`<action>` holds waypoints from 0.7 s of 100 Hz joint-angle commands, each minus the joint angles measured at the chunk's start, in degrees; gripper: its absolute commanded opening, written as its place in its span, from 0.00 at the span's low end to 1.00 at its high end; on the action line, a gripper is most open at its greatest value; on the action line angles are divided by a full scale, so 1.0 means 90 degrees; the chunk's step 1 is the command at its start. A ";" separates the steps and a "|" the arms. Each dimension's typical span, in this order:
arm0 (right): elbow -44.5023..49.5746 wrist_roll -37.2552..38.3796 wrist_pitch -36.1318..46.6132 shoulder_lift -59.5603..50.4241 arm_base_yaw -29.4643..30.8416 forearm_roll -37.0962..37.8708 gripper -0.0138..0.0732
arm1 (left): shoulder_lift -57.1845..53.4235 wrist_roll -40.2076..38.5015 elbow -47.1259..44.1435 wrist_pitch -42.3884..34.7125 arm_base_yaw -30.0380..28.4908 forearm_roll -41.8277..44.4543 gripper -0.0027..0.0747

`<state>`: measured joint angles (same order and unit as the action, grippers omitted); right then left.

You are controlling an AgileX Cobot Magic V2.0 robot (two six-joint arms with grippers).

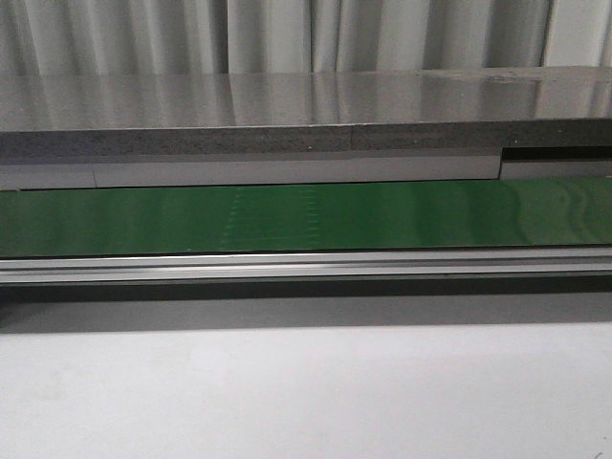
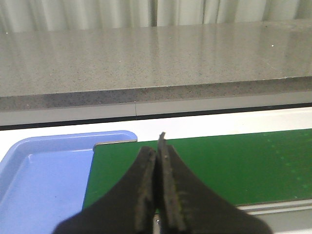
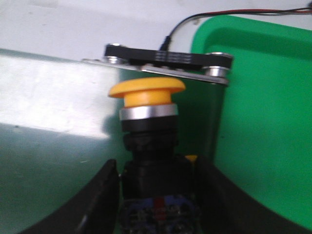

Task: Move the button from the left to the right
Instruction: 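Lift the button with the right gripper over the green tray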

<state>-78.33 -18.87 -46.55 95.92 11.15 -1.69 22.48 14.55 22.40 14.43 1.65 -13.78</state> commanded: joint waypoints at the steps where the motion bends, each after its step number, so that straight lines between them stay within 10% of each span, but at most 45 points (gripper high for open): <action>1: -0.0218 -0.0329 0.0452 -0.0309 0.0355 -0.0011 0.27 | 0.0034 -0.0029 0.0170 -0.0510 0.0026 -0.0078 0.01; 70: -0.0218 -0.1924 0.1215 0.0517 0.1609 -0.0497 0.27 | 0.0034 -0.0029 0.0170 -0.0510 0.0026 -0.0078 0.01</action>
<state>-78.33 -34.24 -38.28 101.77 24.87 -3.85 22.48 14.55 22.40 14.43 1.65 -13.78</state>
